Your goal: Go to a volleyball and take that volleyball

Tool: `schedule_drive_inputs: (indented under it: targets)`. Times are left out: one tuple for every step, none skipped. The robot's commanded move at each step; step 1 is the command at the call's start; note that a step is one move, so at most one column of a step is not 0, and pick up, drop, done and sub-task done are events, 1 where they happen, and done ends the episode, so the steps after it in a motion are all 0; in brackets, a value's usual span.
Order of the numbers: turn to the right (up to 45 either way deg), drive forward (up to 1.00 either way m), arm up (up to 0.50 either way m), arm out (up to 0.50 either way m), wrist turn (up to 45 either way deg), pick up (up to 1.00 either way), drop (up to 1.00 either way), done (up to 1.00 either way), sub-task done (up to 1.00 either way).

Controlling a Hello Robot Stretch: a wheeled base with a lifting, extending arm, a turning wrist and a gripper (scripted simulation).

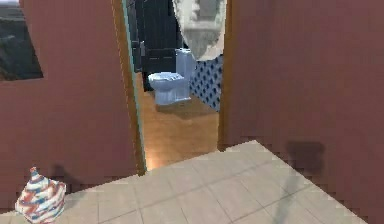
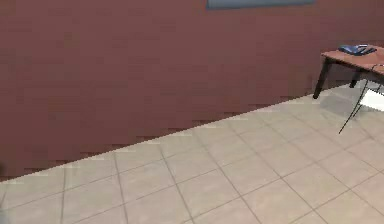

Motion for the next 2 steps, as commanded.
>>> schedule_drive_inputs:
  targets:
    - [0.0,0.75,0.0,0.0,0.0,0.0,0.0,0.0,0.0]
    - [12.0,0.0,0.0,0.0,0.0,0.0,0.0,0.0,0.0]
